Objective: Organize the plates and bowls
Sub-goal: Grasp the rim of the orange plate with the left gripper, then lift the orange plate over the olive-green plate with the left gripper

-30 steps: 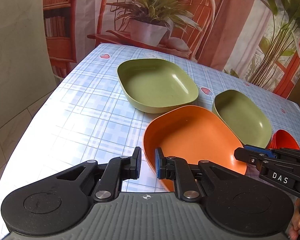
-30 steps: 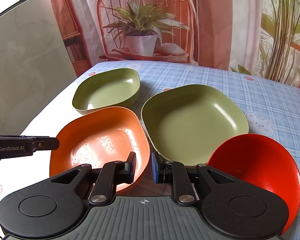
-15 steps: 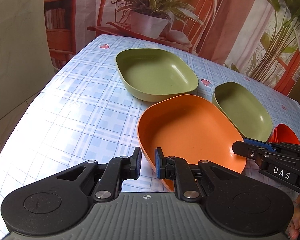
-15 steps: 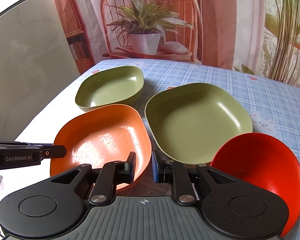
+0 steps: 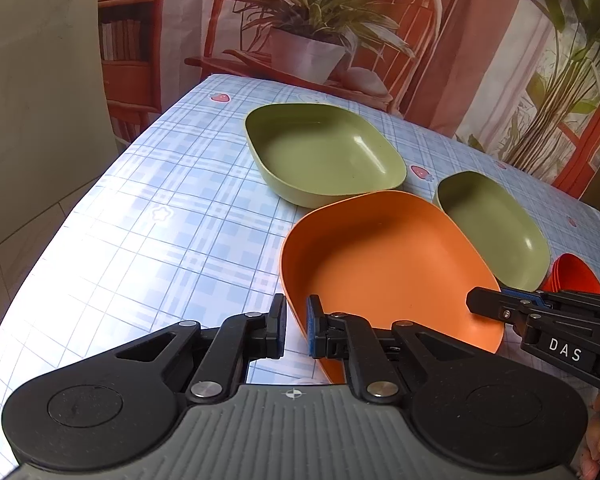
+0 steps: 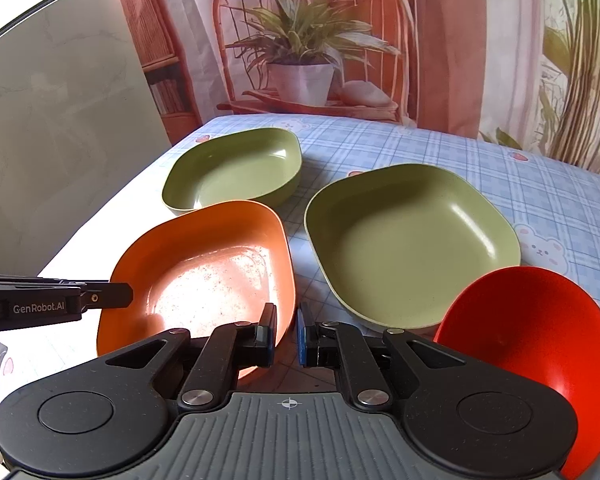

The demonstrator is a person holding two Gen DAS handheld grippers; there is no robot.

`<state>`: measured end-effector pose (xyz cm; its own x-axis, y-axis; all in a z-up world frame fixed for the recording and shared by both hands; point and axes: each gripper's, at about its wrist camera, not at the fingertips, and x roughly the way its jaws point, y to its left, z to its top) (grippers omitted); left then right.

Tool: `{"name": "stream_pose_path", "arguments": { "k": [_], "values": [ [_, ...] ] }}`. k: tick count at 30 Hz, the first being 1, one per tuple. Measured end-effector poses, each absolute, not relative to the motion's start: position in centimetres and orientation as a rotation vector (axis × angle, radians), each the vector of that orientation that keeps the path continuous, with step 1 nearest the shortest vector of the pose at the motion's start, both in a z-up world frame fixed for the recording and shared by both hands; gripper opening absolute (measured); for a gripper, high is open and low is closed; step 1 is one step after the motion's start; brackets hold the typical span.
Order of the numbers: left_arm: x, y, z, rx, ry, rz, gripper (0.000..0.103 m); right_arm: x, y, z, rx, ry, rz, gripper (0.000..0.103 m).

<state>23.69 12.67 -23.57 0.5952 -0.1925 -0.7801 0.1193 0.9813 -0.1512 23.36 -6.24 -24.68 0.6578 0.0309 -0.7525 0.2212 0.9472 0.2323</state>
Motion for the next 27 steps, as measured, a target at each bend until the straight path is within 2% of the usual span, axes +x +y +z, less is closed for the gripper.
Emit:
{"name": "stream_pose_path", "arguments": {
  "k": [14, 27],
  "values": [
    [23.7, 11.1, -18.0, -0.086, 0.796, -0.194, 0.012, 23.5, -9.3, -20.2, 0.344, 0.746, -0.075, 0.009],
    [26.0, 4.7, -15.6, -0.074, 0.74, -0.259, 0.012, 23.8, -17.1, -17.2, 0.322, 0.716, -0.095, 0.008]
  ]
}}
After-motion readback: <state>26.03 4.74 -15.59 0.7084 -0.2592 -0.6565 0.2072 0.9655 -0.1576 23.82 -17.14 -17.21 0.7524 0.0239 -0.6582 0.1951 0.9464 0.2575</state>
